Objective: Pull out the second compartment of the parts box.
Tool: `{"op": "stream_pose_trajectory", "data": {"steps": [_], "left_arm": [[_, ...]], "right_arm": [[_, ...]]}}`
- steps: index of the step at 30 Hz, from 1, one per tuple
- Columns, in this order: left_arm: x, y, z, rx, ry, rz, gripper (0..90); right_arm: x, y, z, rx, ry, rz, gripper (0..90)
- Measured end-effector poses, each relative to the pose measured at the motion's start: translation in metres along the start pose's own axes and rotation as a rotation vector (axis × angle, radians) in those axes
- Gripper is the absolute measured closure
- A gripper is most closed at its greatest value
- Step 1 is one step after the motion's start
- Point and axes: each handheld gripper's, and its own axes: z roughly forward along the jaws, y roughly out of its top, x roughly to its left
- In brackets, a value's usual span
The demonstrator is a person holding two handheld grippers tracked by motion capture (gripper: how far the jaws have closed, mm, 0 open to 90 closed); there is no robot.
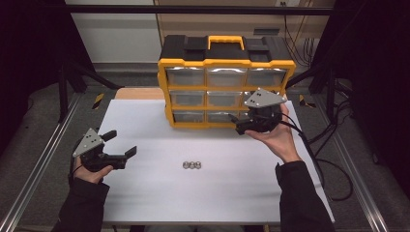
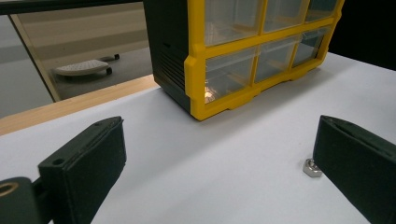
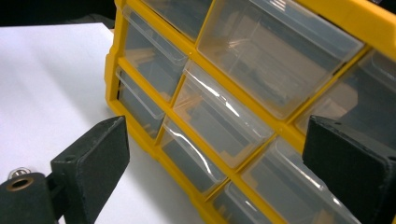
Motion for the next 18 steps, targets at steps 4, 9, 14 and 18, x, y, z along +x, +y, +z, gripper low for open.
{"op": "stream_pose_trajectory", "data": {"steps": [4,9,14,18], "left_arm": [[0.000,0.000,0.000,-0.002,0.000,0.000,1.8],[-0.001,0.000,0.000,0.000,-0.001,0.000,1.8],[-0.001,0.000,0.000,0.000,-0.002,0.001,1.8],[0.000,0.000,0.000,-0.001,-0.001,0.000,1.8]], "right_arm": [[0.001,0.007,0.003,0.011,-0.008,-0.042,7.9],[0.001,0.013,0.009,0.039,-0.017,-0.111,7.8],[0.002,0.017,0.014,0.048,-0.024,-0.172,8.2],[0.004,0.019,0.017,0.063,-0.038,-0.209,7.2]]}}
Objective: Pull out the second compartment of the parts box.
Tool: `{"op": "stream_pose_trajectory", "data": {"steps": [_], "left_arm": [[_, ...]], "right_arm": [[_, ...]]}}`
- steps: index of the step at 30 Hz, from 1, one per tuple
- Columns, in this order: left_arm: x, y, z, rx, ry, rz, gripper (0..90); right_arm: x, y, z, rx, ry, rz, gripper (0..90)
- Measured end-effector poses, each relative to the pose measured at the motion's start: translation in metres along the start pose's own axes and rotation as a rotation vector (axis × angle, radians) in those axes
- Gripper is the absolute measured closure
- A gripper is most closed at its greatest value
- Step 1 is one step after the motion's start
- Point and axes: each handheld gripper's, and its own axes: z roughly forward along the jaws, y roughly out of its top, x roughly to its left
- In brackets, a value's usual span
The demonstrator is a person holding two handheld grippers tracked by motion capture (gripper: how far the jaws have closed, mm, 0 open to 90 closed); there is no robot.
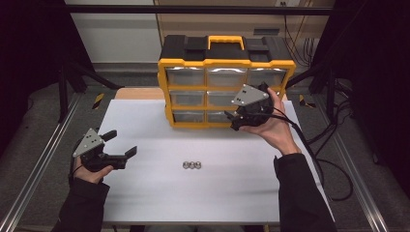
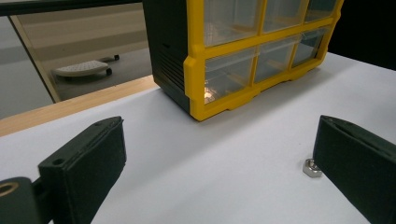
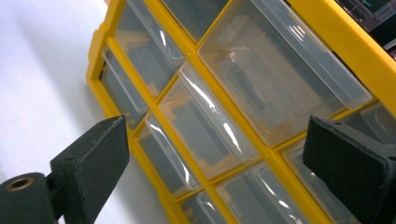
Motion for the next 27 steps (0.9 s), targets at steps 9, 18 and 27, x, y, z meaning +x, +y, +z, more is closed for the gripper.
{"op": "stream_pose_trajectory", "data": {"steps": [9,18,27], "left_arm": [[0.000,-0.001,0.001,0.002,-0.001,-0.001,1.8],[0.000,-0.001,0.001,0.003,-0.002,0.000,1.8],[0.000,-0.001,0.001,0.001,-0.002,0.003,1.8]], "right_arm": [[0.001,0.006,0.006,0.013,-0.020,-0.089,5.8],[-0.001,0.011,0.009,0.003,-0.038,-0.171,5.5],[-0.002,0.017,0.013,-0.004,-0.059,-0.248,6.0]]}}
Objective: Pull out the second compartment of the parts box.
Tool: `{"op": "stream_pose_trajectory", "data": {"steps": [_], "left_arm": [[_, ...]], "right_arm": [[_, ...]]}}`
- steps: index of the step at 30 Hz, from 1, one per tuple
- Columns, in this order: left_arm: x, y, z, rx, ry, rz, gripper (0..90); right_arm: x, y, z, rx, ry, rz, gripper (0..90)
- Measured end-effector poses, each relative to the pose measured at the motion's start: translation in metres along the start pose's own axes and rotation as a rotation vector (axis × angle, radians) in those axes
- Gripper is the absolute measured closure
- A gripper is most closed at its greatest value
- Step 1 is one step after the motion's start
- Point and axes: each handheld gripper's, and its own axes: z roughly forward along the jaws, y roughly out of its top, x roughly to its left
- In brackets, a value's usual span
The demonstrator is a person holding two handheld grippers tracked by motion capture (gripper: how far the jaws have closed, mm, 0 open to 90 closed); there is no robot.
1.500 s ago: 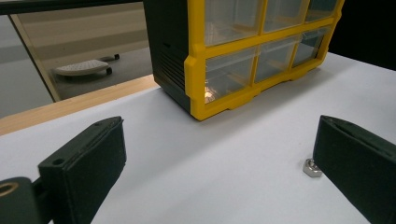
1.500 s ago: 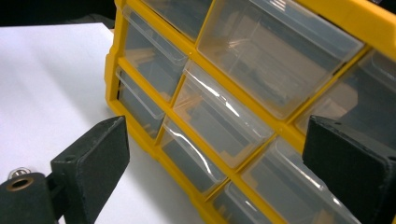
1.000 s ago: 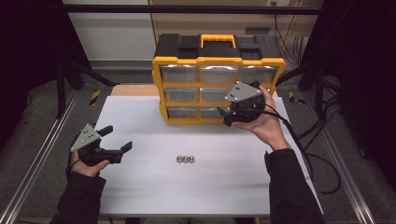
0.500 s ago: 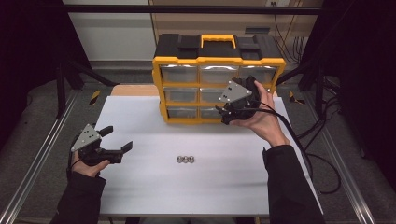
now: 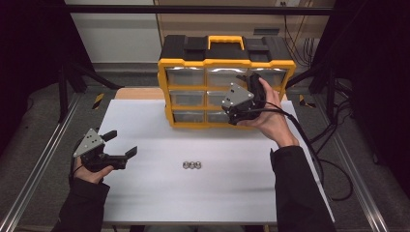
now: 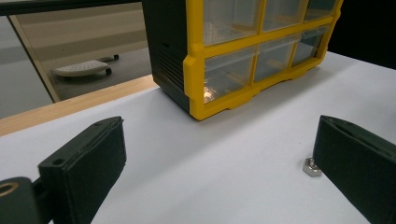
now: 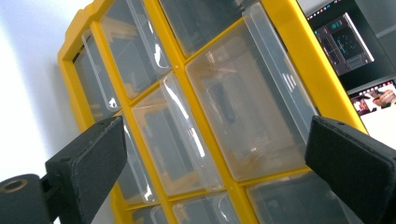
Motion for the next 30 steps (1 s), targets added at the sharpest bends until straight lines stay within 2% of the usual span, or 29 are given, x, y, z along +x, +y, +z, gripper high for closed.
{"op": "stream_pose_trajectory", "data": {"steps": [7,13,14,21,22,30], "left_arm": [[0.000,0.000,0.000,0.004,0.001,0.003,1.8],[0.000,0.000,0.001,0.005,0.000,0.004,1.8],[0.000,-0.001,0.001,0.005,0.000,0.004,1.8],[0.000,0.000,0.001,0.001,-0.003,0.003,1.8],[0.000,0.000,0.001,0.001,-0.003,0.002,1.8],[-0.001,-0.001,0.002,0.005,-0.008,0.005,1.8]], "right_arm": [[-0.002,0.005,0.002,-0.013,-0.007,-0.022,6.8],[-0.006,0.009,0.005,-0.021,-0.019,-0.068,7.9],[-0.007,0.011,0.007,-0.026,-0.024,-0.087,8.6],[-0.009,0.014,0.012,-0.032,-0.040,-0.128,11.2],[-0.011,0.015,0.013,-0.034,-0.040,-0.151,12.2],[-0.013,0.018,0.018,-0.024,-0.056,-0.189,18.0]]}}
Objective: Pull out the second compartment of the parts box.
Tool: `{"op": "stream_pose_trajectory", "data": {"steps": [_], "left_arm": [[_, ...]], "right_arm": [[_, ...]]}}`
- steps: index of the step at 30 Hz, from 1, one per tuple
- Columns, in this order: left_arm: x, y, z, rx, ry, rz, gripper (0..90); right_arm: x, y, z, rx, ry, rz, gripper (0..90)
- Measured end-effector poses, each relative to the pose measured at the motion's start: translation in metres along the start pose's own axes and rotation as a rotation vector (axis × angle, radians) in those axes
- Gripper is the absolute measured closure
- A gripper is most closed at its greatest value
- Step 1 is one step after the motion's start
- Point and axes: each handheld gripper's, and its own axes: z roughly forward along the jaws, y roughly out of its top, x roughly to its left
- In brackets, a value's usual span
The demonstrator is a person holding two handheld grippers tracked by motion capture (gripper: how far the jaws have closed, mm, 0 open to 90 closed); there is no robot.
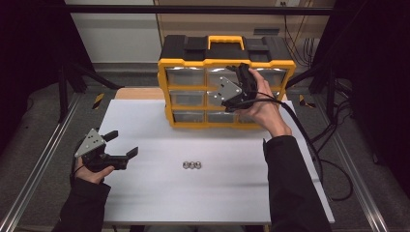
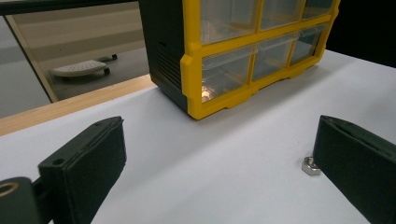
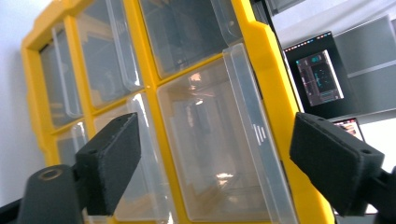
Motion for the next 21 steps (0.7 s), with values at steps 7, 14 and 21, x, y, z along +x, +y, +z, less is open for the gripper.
{"op": "stream_pose_trajectory", "data": {"steps": [7,14,21], "left_arm": [[-0.0004,-0.0003,0.0006,0.001,0.000,0.003,1.9],[0.0000,-0.0004,0.0004,0.000,0.000,0.002,1.9],[0.0000,-0.0006,0.0008,0.004,-0.002,0.004,1.9]], "right_arm": [[-0.0002,-0.0012,0.0036,0.008,-0.024,-0.027,21.7],[-0.0018,-0.0026,0.0068,0.011,-0.035,-0.039,25.4],[-0.0020,-0.0023,0.0106,0.005,-0.047,-0.071,29.9]]}}
